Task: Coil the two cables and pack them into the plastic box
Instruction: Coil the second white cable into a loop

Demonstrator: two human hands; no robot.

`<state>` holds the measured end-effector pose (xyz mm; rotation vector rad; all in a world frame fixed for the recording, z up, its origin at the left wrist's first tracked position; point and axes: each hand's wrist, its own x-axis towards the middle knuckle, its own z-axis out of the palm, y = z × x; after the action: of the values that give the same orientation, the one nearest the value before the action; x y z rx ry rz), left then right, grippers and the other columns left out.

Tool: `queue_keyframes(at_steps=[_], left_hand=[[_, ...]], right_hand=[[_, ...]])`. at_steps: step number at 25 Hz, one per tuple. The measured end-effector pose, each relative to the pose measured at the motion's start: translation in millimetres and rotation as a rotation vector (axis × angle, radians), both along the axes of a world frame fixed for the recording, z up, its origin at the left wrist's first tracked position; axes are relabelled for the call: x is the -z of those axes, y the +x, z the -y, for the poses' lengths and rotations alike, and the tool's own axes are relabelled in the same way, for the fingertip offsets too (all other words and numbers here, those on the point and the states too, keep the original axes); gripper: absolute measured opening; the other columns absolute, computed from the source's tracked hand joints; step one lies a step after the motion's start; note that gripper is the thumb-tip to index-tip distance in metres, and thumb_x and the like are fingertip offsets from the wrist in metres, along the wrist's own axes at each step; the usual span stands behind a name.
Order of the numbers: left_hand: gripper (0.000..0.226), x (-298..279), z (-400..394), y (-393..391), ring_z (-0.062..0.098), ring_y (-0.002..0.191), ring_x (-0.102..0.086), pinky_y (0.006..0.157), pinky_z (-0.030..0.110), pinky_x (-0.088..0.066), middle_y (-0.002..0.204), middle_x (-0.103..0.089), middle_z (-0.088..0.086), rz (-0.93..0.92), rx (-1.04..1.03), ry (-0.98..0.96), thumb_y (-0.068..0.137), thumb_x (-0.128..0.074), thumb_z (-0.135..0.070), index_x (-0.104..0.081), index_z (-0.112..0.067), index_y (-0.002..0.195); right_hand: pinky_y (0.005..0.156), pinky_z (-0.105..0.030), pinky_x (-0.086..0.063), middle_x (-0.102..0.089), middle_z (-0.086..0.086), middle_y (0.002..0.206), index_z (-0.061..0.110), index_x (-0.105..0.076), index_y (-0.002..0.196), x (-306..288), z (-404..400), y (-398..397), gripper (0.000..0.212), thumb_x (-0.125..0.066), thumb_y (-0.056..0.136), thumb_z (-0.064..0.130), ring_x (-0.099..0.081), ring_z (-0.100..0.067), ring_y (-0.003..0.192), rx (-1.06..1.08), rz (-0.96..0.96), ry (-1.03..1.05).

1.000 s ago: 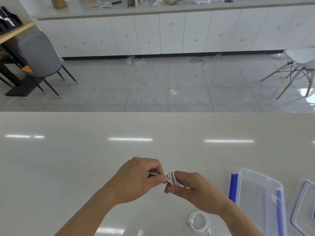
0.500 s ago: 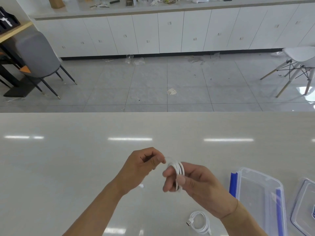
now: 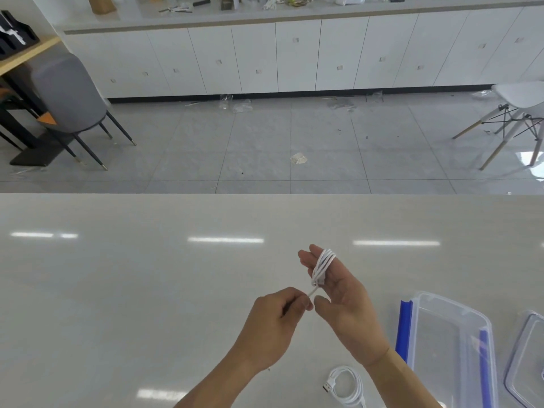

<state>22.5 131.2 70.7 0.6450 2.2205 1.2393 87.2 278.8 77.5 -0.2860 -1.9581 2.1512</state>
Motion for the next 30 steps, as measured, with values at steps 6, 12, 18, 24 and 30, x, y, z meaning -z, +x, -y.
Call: queue_keyframes(at_steps=[6, 12, 18, 24, 30], left_hand=[[0.02, -11, 10, -5, 0.009, 0.046, -0.034, 0.048, 0.022, -0.028, 0.05, -0.043, -0.01, -0.01, 0.059, -0.077, 0.098, -0.054, -0.032, -0.069, -0.03, 0.084], [0.019, -31, 22, -18, 0.004, 0.05, -0.044, 0.052, 0.014, -0.035, 0.057, -0.055, -0.017, -0.077, 0.089, -0.136, 0.094, -0.061, -0.039, -0.066, -0.033, 0.077], [0.015, -56, 34, -37, 0.004, 0.055, -0.047, 0.055, 0.017, -0.039, 0.069, -0.063, -0.008, -0.138, 0.229, -0.214, 0.09, -0.064, -0.045, -0.069, -0.032, 0.083], [0.01, -73, 45, -59, 0.007, 0.073, -0.063, 0.069, 0.011, -0.046, 0.081, -0.071, -0.01, -0.054, 0.258, -0.098, 0.093, -0.067, -0.03, -0.072, -0.032, 0.084], [0.013, -61, 36, -45, 0.012, 0.083, -0.065, 0.073, 0.02, -0.048, 0.083, -0.072, -0.015, -0.05, 0.22, 0.101, 0.096, -0.062, -0.026, -0.073, -0.034, 0.094]], right_hand=[[0.104, -0.005, -0.032, -0.056, 0.027, 0.135, 0.044, -0.04, 0.132, 16, -1, 0, 0.083, -0.062, 0.076, -0.013, -0.045, 0.011, 0.129, -0.034, 0.129, 0.396], [0.081, -0.002, -0.043, -0.065, 0.037, 0.111, 0.023, -0.065, 0.11, 24, -9, 5, 0.021, -0.068, 0.091, 0.032, -0.062, 0.013, 0.1, -0.178, 0.212, 0.52], [0.066, -0.011, -0.041, -0.07, 0.027, 0.093, 0.022, -0.067, 0.094, 11, -11, 12, 0.026, -0.051, 0.099, 0.041, -0.059, 0.0, 0.075, -0.423, 0.204, 0.548], [0.077, -0.021, -0.047, -0.069, 0.004, 0.08, 0.016, -0.071, 0.096, -9, -12, 20, 0.022, -0.054, 0.1, 0.029, -0.061, -0.013, 0.077, -0.574, 0.203, -0.033], [0.072, -0.027, -0.043, -0.061, 0.002, 0.07, 0.004, -0.066, 0.093, -14, -1, 21, 0.026, -0.057, 0.099, 0.028, -0.059, -0.02, 0.071, -0.608, -0.015, -0.584]])
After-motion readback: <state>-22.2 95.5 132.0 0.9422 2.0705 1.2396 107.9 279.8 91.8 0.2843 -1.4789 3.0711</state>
